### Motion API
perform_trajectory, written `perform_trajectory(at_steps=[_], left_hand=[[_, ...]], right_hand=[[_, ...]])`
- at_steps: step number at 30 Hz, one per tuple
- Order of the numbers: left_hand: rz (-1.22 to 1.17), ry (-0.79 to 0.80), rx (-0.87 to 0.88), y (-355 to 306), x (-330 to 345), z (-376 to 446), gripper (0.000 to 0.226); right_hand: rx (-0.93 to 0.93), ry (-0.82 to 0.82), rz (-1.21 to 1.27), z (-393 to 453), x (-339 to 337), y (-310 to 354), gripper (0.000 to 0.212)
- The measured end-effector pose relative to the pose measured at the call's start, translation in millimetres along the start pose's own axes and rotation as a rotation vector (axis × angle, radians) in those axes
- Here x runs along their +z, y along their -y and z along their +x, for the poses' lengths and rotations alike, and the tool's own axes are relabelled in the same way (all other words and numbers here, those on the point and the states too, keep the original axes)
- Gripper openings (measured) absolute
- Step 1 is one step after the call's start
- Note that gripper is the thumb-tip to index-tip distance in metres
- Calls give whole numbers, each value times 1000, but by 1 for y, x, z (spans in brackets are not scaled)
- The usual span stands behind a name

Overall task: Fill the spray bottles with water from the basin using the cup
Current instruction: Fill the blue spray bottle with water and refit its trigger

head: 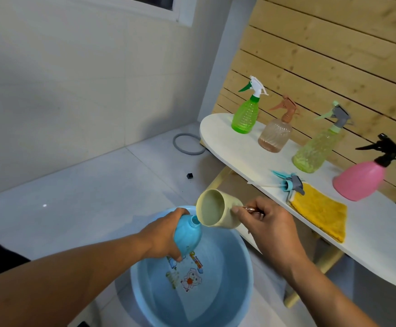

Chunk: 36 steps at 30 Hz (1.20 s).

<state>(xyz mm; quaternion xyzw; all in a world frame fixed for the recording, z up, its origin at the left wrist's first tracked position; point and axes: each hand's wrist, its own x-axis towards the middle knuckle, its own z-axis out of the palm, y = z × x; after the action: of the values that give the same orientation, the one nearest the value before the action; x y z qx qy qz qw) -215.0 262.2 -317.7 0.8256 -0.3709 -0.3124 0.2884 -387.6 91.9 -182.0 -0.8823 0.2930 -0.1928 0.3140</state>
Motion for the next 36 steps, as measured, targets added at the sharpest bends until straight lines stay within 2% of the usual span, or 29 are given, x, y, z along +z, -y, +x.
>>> perform_trajectory(at_steps=[16,36], left_hand=[[-1,-17,19,0,-1,4,113],[-21,-16,38,4,1,5,111]], right_hand=[[-234,-75,-230,4,5,4,26],[-351,-119,-347,3,4,6,16]])
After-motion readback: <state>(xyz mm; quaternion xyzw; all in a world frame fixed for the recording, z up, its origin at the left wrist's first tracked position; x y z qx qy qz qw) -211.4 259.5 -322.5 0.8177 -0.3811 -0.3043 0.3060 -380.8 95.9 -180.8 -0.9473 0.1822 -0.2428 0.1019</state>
